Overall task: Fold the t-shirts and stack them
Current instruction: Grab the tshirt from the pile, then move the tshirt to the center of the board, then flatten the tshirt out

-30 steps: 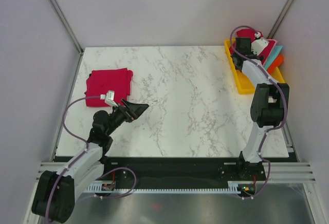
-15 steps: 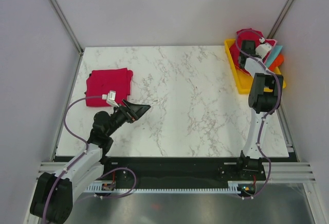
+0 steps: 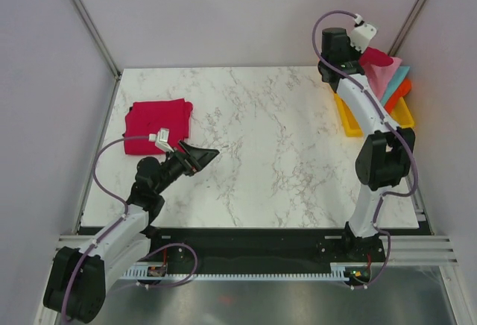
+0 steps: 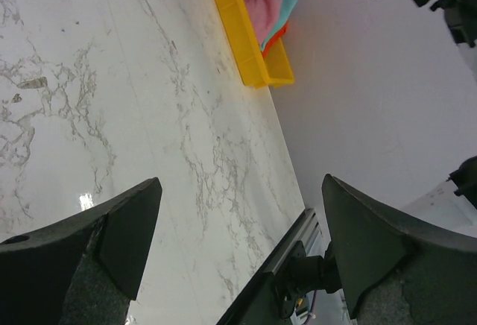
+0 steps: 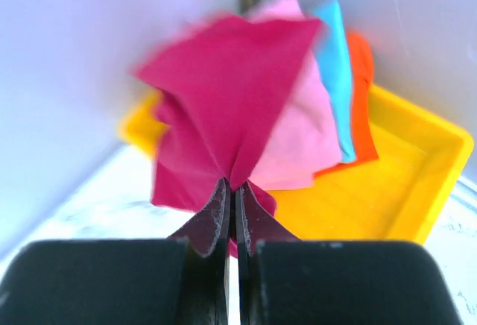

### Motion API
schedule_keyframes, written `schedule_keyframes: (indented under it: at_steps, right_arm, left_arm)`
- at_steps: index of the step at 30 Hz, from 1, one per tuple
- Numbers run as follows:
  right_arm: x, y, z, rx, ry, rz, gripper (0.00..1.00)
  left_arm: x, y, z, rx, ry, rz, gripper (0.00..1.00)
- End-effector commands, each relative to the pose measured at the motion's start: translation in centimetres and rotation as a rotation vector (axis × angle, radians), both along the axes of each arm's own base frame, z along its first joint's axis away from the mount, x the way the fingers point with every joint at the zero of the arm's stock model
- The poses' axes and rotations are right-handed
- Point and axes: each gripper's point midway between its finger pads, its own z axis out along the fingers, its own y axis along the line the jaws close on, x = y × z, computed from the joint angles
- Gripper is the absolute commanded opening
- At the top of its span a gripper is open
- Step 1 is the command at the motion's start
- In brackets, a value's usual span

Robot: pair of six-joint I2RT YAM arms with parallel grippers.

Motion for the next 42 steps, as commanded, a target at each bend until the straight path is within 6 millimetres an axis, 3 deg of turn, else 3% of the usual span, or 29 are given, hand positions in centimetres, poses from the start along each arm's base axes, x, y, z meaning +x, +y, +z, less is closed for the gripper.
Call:
schedule_keyframes:
  at_steps: [1,2,4,5,6,7,8,10,12,13,14,15,16,17,20,21,22,23,24,26,27,32,36,38,42]
  right_arm:
    - [-4.4,4.1,13.2,-0.073,-0.214,0.006,0.00]
    - [-5.1,7.2,14.6,-0.068,-0.237,0.067,0.00]
    - [-7.2,9.6,17.7,-0.054,-0.291,0.137,0.00]
    - [-8.2,12.4,18.8,-0.039,-0.313,0.204,0.00]
    - [-8.9,14.0,19.4,-0.020,-0.327,0.265,0.00]
    - [-10.4,14.9,21.2,0.010,-0.372,0.317,0.00]
    - [-11.3,17.4,22.0,0.033,-0.388,0.400,0.00]
    - [-13.0,19.8,23.3,0.105,-0.414,0.525,0.00]
    - [-13.8,21.0,22.9,0.179,-0.410,0.592,0.11]
    - [-14.5,21.3,22.8,0.224,-0.410,0.619,0.27]
    - [-14.8,21.2,22.2,0.239,-0.398,0.619,0.45]
    - [-14.8,21.3,20.7,0.243,-0.361,0.615,0.75]
    - [-15.1,21.2,19.6,0.244,-0.321,0.617,0.91]
    - [-15.2,21.7,18.5,0.263,-0.286,0.634,0.98]
    - [-16.7,23.6,14.0,0.311,-0.164,0.726,0.98]
    - [-17.3,23.9,9.7,0.295,-0.079,0.733,0.97]
    - [-18.2,24.4,10.3,0.312,-0.134,0.767,0.96]
    - [-19.0,25.5,8.9,0.310,-0.121,0.809,0.94]
    - [-19.8,25.6,5.0,0.287,-0.049,0.823,0.89]
    - [-20.7,26.9,3.4,0.280,-0.053,0.879,0.85]
    - [-21.2,27.1,0.6,0.263,0.004,0.899,0.85]
    - [-21.2,28.7,-6.2,0.230,0.102,0.953,0.74]
    - [-21.0,28.9,-8.3,0.220,0.074,0.962,0.73]
    - [-21.1,29.6,-8.0,0.224,0.070,1.002,0.72]
    - [-21.3,29.0,-7.7,0.211,0.052,0.997,0.73]
  left_arm:
    - [0.6,0.0,1.6,0.026,-0.054,0.009,0.96]
    - [0.7,0.0,1.7,0.032,-0.061,0.014,0.96]
    - [0.9,0.2,1.6,0.049,-0.063,0.027,0.96]
    - [1.0,0.4,1.5,0.067,-0.072,0.033,0.96]
    - [1.2,0.6,1.5,0.076,-0.074,0.048,0.96]
    - [1.3,0.7,1.6,0.086,-0.077,0.057,0.96]
    - [1.3,0.9,1.5,0.103,-0.083,0.062,0.96]
    - [1.6,1.2,1.8,0.118,-0.098,0.087,0.96]
    - [1.7,1.8,2.0,0.141,-0.113,0.117,0.96]
    - [1.7,2.0,2.0,0.154,-0.120,0.125,0.96]
    - [1.8,2.1,2.1,0.160,-0.125,0.134,0.96]
    - [1.7,2.4,2.3,0.164,-0.132,0.147,0.96]
    - [1.7,2.5,2.3,0.168,-0.136,0.151,0.96]
    - [1.7,2.5,2.4,0.174,-0.141,0.154,0.96]
    - [1.8,2.5,2.3,0.187,-0.144,0.152,0.96]
    - [1.8,2.3,2.4,0.187,-0.146,0.141,0.96]
    - [2.0,2.2,1.8,0.198,-0.126,0.134,0.96]
    - [2.2,2.1,1.7,0.203,-0.120,0.129,0.96]
    - [2.4,2.0,1.5,0.207,-0.112,0.125,0.96]
    - [2.8,1.8,0.6,0.227,-0.080,0.114,0.96]
    - [3.1,1.8,0.7,0.231,-0.079,0.115,0.96]
    - [4.6,2.2,-1.1,0.304,-0.024,0.144,0.95]
    - [6.2,2.4,-2.9,0.362,0.031,0.164,0.92]
    - [7.0,2.2,-3.5,0.386,0.040,0.156,0.89]
    - [10.2,1.0,-5.7,0.461,0.100,0.111,0.86]
